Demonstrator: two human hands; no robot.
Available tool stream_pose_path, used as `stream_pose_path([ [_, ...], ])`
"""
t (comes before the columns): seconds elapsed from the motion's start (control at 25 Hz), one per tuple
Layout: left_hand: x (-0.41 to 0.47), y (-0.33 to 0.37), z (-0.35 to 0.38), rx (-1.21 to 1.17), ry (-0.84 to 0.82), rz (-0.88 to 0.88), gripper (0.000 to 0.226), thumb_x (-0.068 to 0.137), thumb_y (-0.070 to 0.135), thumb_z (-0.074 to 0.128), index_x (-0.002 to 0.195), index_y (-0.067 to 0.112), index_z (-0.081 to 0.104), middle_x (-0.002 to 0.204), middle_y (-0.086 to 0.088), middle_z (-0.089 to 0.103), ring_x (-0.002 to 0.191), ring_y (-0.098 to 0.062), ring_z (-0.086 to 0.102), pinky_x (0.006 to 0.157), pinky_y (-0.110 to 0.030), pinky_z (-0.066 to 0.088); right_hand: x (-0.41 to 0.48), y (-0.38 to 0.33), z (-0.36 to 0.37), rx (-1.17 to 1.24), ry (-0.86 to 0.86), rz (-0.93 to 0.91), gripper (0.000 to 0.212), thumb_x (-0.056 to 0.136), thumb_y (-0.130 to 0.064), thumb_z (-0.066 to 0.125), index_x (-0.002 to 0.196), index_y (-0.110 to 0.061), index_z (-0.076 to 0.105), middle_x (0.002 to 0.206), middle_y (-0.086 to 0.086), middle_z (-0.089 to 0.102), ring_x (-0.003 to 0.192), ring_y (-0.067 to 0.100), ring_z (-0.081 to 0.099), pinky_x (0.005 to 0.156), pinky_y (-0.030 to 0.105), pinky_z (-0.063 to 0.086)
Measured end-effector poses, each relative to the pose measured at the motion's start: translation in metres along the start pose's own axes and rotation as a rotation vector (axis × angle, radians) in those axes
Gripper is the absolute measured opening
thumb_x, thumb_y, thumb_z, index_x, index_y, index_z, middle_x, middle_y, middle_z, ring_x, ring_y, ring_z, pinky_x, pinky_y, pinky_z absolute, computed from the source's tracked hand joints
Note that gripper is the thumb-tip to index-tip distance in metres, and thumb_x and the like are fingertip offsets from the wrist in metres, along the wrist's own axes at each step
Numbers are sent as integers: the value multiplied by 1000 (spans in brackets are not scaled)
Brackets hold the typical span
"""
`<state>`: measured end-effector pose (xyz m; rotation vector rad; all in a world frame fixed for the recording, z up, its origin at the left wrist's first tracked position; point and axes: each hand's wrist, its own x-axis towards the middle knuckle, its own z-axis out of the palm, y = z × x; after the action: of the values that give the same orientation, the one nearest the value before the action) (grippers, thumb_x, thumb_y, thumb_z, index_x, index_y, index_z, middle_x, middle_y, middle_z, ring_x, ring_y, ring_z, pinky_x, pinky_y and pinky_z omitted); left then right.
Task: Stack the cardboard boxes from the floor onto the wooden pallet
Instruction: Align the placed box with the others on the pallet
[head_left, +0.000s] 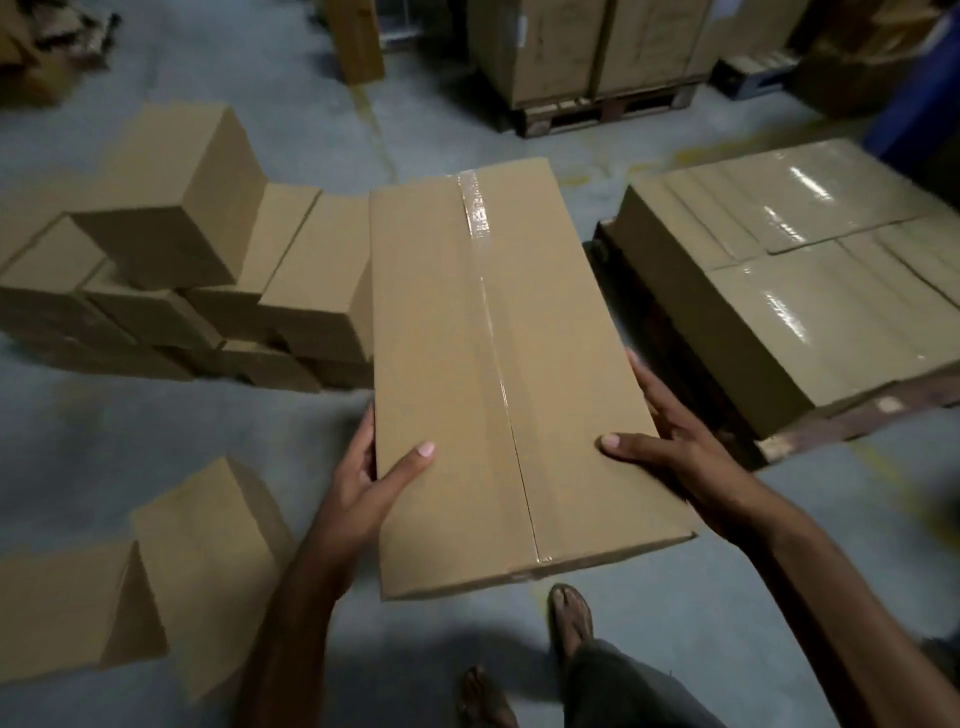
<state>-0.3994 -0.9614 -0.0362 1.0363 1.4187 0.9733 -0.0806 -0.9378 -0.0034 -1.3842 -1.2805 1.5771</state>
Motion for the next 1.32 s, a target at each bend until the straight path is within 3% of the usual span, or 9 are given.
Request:
stream_pose_path([
  [0.08, 2, 26, 18, 53, -126, 60, 90, 83, 41, 75, 151, 59, 19, 127, 46, 44, 111, 25, 51, 96, -18, 44, -28, -8, -25, -14, 67, -28, 101, 77, -32, 82, 152, -64, 22, 148, -38, 44, 136, -7, 47, 110, 31, 40],
  [0.2, 7, 65, 58, 114, -284, 117, 103, 79, 37, 78, 157, 58, 12, 125, 48, 44, 113, 25, 52, 96, -18, 46, -68, -17, -68, -16, 158, -67, 106, 77, -35, 84, 153, -64, 17, 133, -54, 43, 126, -19, 47, 103, 22, 42],
  [0.32, 10, 90, 114, 129, -379, 168, 102, 77, 33, 78, 159, 50, 19, 123, 47, 46, 111, 24, 55, 85, -8, 50, -106, -15, -113, 50, 256, -103, 101, 85, -18, 80, 156, -58, 20, 124, -56, 46, 120, -21, 52, 103, 22, 47],
  [0.4, 8, 101, 157, 148, -438, 191, 100, 77, 32, 78, 157, 52, 22, 121, 48, 46, 110, 26, 54, 82, -7, 50, -132, -9, -146, 116, 328, -123, 98, 85, -5, 73, 157, -52, 25, 115, -55, 52, 109, -25, 56, 92, 16, 53],
  [0.56, 2, 116, 259, 179, -558, 201, 97, 78, 36, 80, 155, 55, 25, 131, 41, 46, 116, 19, 54, 82, -11, 53, -189, 5, -226, 193, 437, -140, 94, 80, 2, 71, 156, -43, 36, 133, -40, 47, 110, -20, 58, 89, 15, 54],
  [0.64, 0, 122, 309, 203, -586, 214, 92, 78, 39, 80, 153, 56, 29, 136, 38, 45, 120, 18, 52, 86, -15, 52, -210, 11, -266, 198, 472, -147, 89, 82, 3, 69, 154, -40, 40, 140, -32, 45, 112, -15, 60, 90, 15, 53],
  [0.8, 0, 138, 405, 226, -640, 248, 88, 79, 41, 79, 153, 54, 33, 131, 39, 45, 111, 23, 53, 77, -10, 54, -241, 21, -346, 186, 529, -154, 92, 76, -9, 75, 154, -43, 40, 145, -28, 42, 124, 0, 59, 100, 24, 53],
  [1.12, 35, 163, 514, 239, -627, 220, 89, 81, 39, 78, 155, 52, 29, 129, 37, 43, 114, 13, 52, 73, -8, 54, -215, 27, -469, 159, 499, -172, 89, 77, -15, 82, 149, -49, 43, 137, -40, 38, 117, -24, 42, 89, 12, 52],
  [1.32, 100, 169, 558, 228, -598, 161, 87, 80, 41, 80, 152, 55, 33, 147, 21, 49, 127, 2, 55, 88, -20, 56, -150, 29, -532, 178, 468, -130, 87, 79, -11, 80, 151, -43, 42, 139, -31, 39, 103, -28, 53, 84, 8, 51],
])
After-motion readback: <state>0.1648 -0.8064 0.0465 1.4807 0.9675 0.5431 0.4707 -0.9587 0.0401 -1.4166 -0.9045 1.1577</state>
